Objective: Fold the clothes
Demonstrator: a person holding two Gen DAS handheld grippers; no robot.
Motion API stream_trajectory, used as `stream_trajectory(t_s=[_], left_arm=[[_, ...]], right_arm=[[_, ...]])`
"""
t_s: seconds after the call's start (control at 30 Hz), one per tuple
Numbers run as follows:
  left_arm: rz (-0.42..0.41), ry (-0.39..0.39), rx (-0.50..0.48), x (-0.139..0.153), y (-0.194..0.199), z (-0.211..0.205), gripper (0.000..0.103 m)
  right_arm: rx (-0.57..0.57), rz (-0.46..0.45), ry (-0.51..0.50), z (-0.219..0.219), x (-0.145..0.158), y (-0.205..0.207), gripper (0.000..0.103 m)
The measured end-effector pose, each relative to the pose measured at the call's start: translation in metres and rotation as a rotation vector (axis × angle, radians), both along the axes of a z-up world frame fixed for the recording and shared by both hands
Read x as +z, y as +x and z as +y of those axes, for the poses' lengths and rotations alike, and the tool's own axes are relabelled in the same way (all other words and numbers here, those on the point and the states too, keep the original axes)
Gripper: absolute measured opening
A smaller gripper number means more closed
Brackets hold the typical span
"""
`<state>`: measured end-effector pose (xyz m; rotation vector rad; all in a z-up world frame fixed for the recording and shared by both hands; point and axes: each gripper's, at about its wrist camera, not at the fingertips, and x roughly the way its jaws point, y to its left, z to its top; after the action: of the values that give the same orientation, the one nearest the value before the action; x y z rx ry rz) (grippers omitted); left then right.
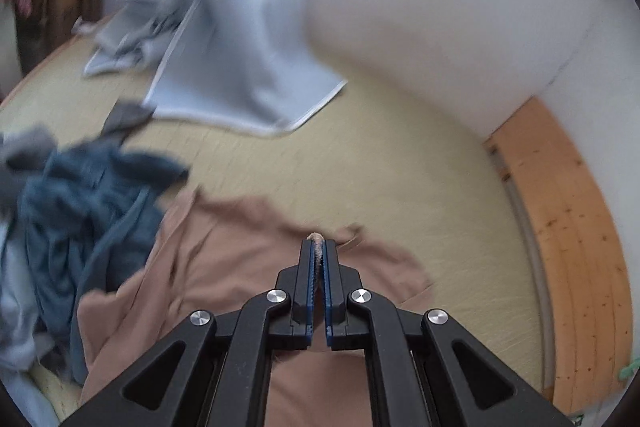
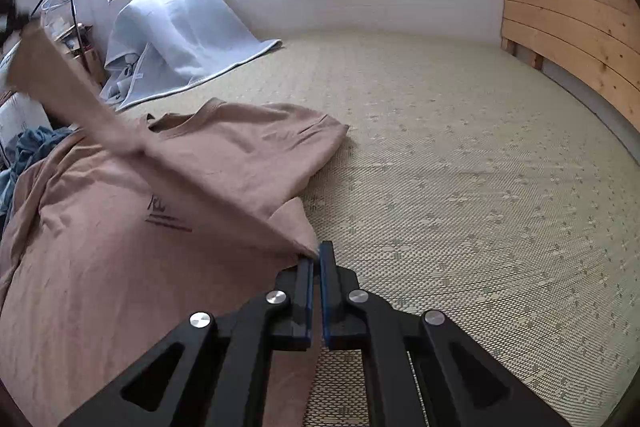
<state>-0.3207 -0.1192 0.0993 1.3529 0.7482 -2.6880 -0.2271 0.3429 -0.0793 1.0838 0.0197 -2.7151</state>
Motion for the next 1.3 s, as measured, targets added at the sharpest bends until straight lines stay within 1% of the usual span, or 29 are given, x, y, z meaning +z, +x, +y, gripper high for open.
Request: stream_trajectory(t_s=[0.17,0.3,0.33,0.37,0.4,0.47,0.53,0.63,0.77,0.83,0.87,0.93,0.97,1.03,1.1,1.3], left_arm=[[-0.089,0.035,0.042,-0.075,0.003,-0.023,0.003],[-0.145,0.060,0.038,-0.114,0.011,-0.030,0.008],[-0.144,0.060,0.034,-0.119,0.016,-0.032,0.013],[-0.139,0.060,0.032,-0.124,0.022,-0.035,0.021],[-0.123,0.060,0.033,-0.125,0.030,-0.038,0.027],[-0.077,0.060,0.038,-0.124,0.047,-0.044,0.052],[-0.047,0.075,0.034,-0.124,0.060,-0.045,0.063],[-0.052,0.091,-0.008,-0.133,0.068,-0.033,0.063],[-0.092,0.125,-0.007,-0.154,0.059,-0.019,0.063],[-0.126,0.078,0.051,-0.162,0.054,-0.017,0.063],[-0.144,0.076,0.084,-0.167,0.053,-0.018,0.063],[-0.170,0.111,0.135,-0.178,0.052,-0.021,0.063],[-0.177,0.123,0.143,-0.182,0.052,-0.021,0.063],[-0.182,0.136,0.135,-0.187,0.051,-0.019,0.063],[-0.176,0.133,0.137,-0.189,0.049,-0.017,0.063],[-0.147,0.153,0.178,-0.193,0.045,-0.024,0.063]], right_arm=[[0.019,-0.007,0.029,-0.006,-0.003,0.002,0.001],[0.028,-0.015,0.044,-0.007,-0.006,0.001,0.001],[0.028,-0.017,0.046,-0.007,-0.008,0.000,0.001],[0.027,-0.020,0.042,-0.007,-0.008,-0.001,0.001],[0.026,-0.023,0.039,-0.007,-0.009,-0.001,0.001],[0.030,-0.025,0.049,-0.009,-0.009,-0.001,0.001],[0.031,-0.027,0.053,-0.010,-0.010,-0.001,0.001],[0.035,-0.031,0.064,-0.013,-0.012,-0.002,0.001],[0.034,-0.035,0.064,-0.013,-0.013,-0.003,0.001],[0.033,-0.034,0.064,-0.013,-0.013,-0.003,0.001],[0.033,-0.034,0.064,-0.013,-0.013,-0.003,0.001],[0.033,-0.037,0.062,-0.013,-0.014,-0.004,0.001],[0.033,-0.038,0.060,-0.013,-0.014,-0.004,0.001],[0.033,-0.038,0.058,-0.012,-0.014,-0.005,0.001],[0.031,-0.038,0.053,-0.012,-0.014,-0.005,0.001],[0.034,-0.037,0.046,-0.012,-0.013,-0.004,0.001]])
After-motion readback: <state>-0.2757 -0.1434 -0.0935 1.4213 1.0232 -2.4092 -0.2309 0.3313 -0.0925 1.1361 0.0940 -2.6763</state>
